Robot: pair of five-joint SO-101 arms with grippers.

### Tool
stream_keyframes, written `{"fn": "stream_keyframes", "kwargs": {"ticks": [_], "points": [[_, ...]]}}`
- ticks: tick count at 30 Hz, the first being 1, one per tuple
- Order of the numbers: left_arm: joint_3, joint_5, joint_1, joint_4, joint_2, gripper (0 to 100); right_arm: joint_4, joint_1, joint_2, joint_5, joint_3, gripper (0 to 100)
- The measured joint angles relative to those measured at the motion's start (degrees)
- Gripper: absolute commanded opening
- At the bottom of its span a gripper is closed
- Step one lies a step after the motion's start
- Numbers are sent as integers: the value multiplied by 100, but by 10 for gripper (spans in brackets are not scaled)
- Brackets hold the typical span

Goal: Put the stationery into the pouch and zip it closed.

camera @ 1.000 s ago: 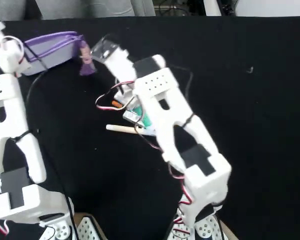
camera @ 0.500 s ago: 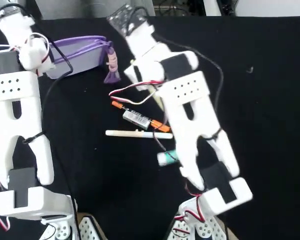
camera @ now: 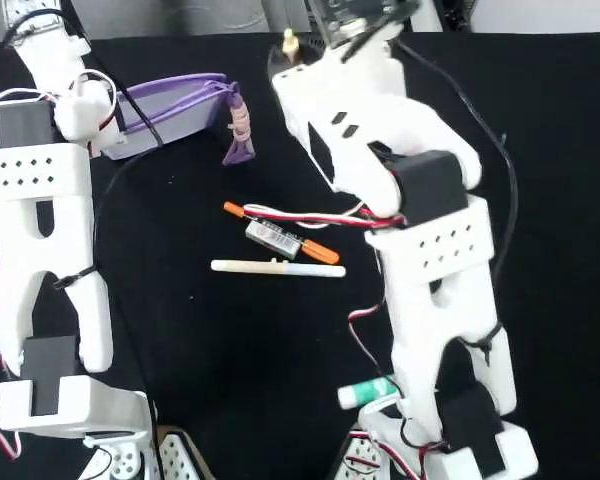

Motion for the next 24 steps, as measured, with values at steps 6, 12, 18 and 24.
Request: {"fn": "stream_keyframes", "kwargs": {"ticks": [6,12,18,24], "points": [[0,0,0,0,0,28,-1090,-237,0,-510,519,11],[0,0,0,0,0,28,-2681,-475,0,-985,1582,11],[0,0,0,0,0,28,-4440,-527,0,-1020,2752,11],[0,0,0,0,0,28,-5310,-527,0,-1029,3191,11]]}}
